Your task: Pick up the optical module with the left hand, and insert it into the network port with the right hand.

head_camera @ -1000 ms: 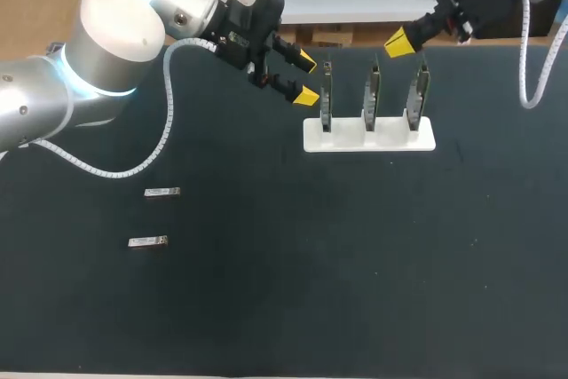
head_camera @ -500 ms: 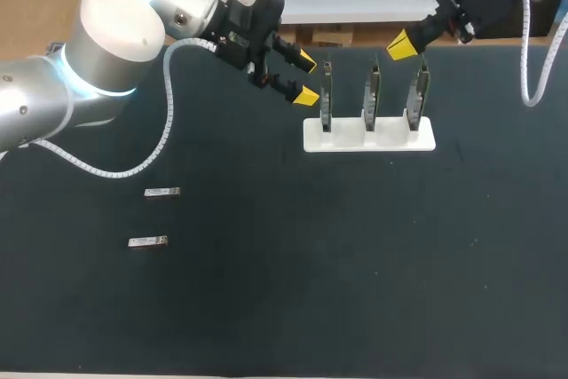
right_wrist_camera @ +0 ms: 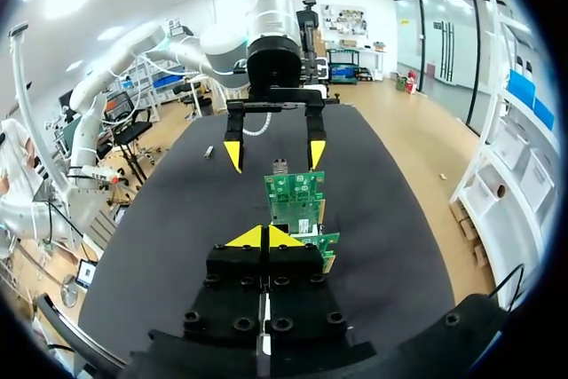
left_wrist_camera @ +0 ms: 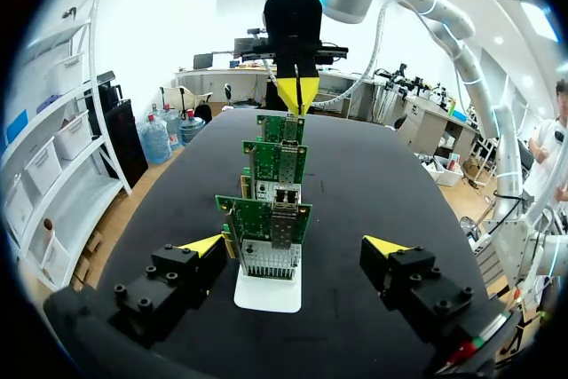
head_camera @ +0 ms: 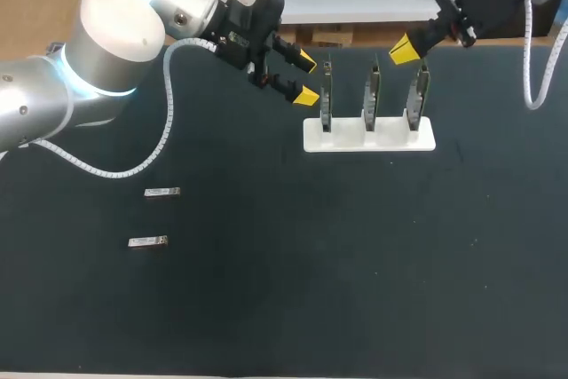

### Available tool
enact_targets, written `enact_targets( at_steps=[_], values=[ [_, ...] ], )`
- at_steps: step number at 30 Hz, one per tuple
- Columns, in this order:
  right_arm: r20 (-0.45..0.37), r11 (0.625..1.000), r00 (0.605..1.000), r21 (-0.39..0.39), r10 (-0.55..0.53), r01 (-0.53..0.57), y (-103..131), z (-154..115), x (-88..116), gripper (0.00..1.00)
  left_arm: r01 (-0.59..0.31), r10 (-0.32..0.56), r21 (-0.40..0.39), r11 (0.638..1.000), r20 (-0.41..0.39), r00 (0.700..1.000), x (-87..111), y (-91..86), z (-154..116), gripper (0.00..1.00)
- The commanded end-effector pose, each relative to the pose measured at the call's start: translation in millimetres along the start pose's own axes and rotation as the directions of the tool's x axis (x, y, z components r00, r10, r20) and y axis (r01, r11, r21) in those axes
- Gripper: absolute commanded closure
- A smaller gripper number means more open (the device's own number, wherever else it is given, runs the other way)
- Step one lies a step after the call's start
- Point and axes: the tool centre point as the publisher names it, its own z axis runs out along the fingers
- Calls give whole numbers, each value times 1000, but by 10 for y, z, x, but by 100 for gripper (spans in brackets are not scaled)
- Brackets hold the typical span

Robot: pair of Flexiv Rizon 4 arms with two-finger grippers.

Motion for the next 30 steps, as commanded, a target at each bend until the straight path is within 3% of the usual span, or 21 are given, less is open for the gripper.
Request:
enact_targets(
  at_steps=[1, 14, 15, 16, 30],
  values=[
    [1, 1000, 1000, 4, 1, -1, 22, 2, 18, 100, 1, -1, -1, 1000, -3, 1000, -3, -1, -1, 0],
    [-3, 1000, 1000, 2, 5, -5, 20, 8, 25, 100, 1, -1, -1, 1000, -3, 1000, -3, -1, -1, 0],
    [-6, 1000, 1000, -8, 9, -10, 20, 10, 27, 69, 1, -1, -1, 1000, -3, 1000, -3, -1, -1, 0],
    [-6, 1000, 1000, -8, 9, -10, 20, 10, 27, 0, 1, -1, -1, 1000, -3, 1000, -3, -1, -1, 0],
    [-6, 1000, 1000, -8, 9, -10, 20, 10, 27, 0, 1, -1, -1, 1000, -3, 1000, -3, -1, -1, 0]
  ],
)
